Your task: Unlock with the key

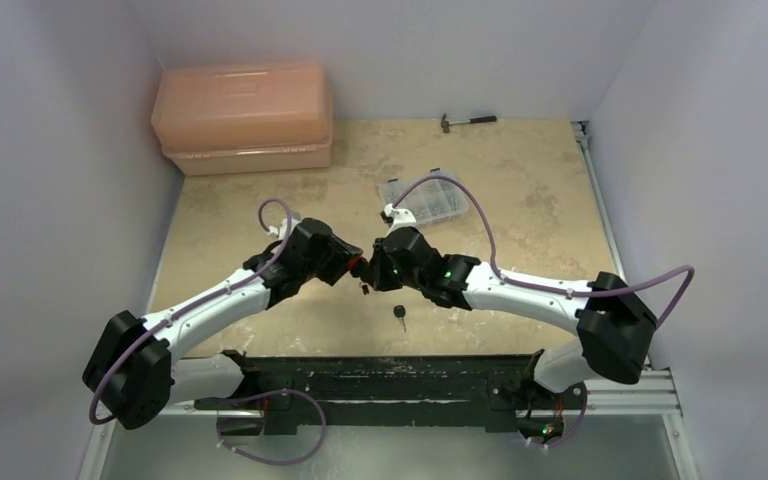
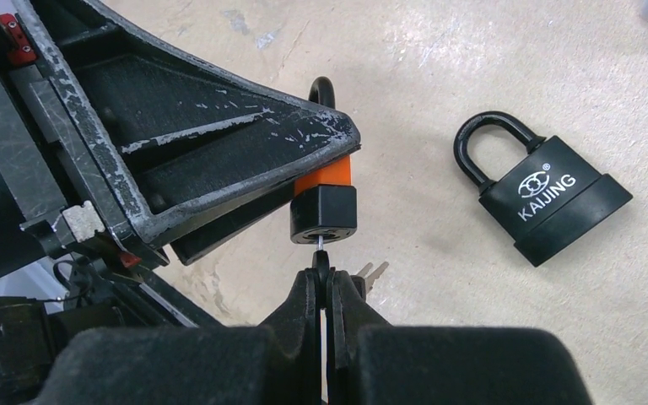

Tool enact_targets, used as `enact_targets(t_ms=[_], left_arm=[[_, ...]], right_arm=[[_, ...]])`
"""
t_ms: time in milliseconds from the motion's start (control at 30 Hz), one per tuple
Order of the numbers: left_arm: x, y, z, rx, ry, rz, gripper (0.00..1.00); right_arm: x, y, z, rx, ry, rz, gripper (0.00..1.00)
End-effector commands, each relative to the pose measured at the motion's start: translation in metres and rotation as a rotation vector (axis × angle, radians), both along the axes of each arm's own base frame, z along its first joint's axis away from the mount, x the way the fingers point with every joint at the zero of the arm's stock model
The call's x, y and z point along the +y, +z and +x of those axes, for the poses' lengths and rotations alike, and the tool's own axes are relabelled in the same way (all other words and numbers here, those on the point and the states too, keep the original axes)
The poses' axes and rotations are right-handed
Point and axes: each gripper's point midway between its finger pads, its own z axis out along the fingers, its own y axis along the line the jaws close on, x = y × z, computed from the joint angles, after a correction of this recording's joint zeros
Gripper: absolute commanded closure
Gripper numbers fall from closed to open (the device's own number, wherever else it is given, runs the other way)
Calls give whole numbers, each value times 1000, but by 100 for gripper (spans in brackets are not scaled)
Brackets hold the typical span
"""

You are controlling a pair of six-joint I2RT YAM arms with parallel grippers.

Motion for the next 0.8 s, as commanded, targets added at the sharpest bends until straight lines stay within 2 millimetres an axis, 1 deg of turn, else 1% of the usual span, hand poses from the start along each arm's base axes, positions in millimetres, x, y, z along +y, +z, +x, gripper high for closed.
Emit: enact_targets(t_ms=[0,200,367,533,767], left_arm=[[-49,50,-23,-33,-196,-214,100],[-47,59,-21,-74,-192,-228,100],[-45,66,-22,-98,-191,-235,100],[-45,70,-22,-105,-192,-241,100],[-43,85,-22,-150,-192,-263,100]], right_arm=[[18,41,25,-81,-65,195,100],[26,47,23,-17,-68,315,100],[23,55,24,9,-73,405,100],[20,63,30,4,-79,431,100],[17,82,39,-11,-78,495,100]])
